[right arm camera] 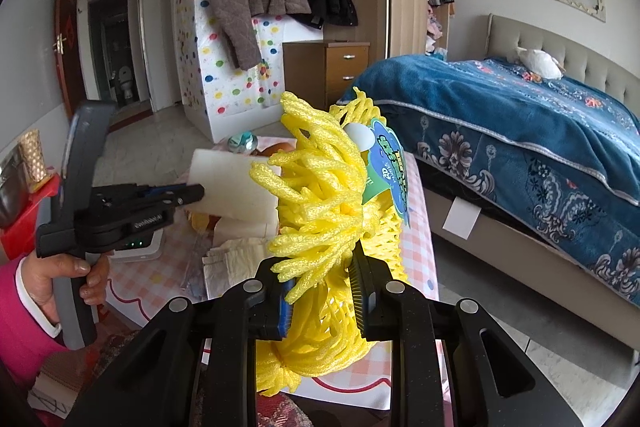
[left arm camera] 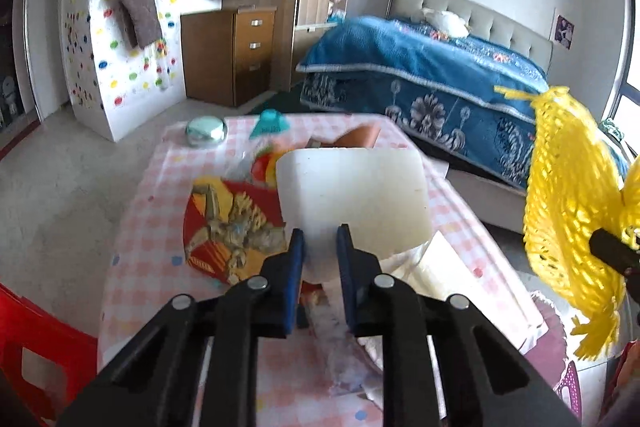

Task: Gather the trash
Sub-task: 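Lift the yellow foam net with the right gripper toward the pink bin, then open the right gripper to drop the net into the pink bin, then grasp the white gold-striped paper bag with the right gripper, then grasp the clear plastic bag with the left gripper while the right holds the paper bag, then carry both bags over the pink bin and open both grippers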

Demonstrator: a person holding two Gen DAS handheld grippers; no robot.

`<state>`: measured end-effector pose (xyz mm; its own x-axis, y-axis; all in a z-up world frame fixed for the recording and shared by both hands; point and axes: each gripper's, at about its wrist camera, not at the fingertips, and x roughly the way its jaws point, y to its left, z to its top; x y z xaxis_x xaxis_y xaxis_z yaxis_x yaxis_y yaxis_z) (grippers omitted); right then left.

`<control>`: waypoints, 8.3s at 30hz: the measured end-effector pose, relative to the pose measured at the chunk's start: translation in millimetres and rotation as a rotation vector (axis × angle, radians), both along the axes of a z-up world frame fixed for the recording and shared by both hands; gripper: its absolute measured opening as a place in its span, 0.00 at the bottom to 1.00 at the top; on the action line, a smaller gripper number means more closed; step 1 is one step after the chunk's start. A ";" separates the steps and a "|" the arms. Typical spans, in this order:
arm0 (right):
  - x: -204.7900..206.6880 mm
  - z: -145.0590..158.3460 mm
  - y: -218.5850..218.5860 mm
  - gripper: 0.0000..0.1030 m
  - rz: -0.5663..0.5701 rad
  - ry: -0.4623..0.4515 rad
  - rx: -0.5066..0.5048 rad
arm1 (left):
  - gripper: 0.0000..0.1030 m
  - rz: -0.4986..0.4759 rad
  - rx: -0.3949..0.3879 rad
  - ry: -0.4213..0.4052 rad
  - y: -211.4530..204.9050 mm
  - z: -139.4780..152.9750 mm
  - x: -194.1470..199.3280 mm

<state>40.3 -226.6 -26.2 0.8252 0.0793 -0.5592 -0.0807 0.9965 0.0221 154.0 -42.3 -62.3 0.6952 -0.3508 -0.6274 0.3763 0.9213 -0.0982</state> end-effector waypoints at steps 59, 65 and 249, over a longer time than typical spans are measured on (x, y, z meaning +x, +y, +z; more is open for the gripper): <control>-158.4 -104.5 -196.2 0.82 -0.492 0.240 0.103 | 0.58 -0.357 0.010 0.007 -193.9 -31.4 -140.6; -148.9 -90.3 -174.1 0.82 -0.450 0.217 0.083 | 0.63 -0.291 0.009 -0.018 -162.8 -19.4 -136.5; -167.2 -95.0 -164.5 0.07 -0.528 0.272 0.050 | 0.15 -0.520 0.023 -0.020 -228.0 -41.9 -170.6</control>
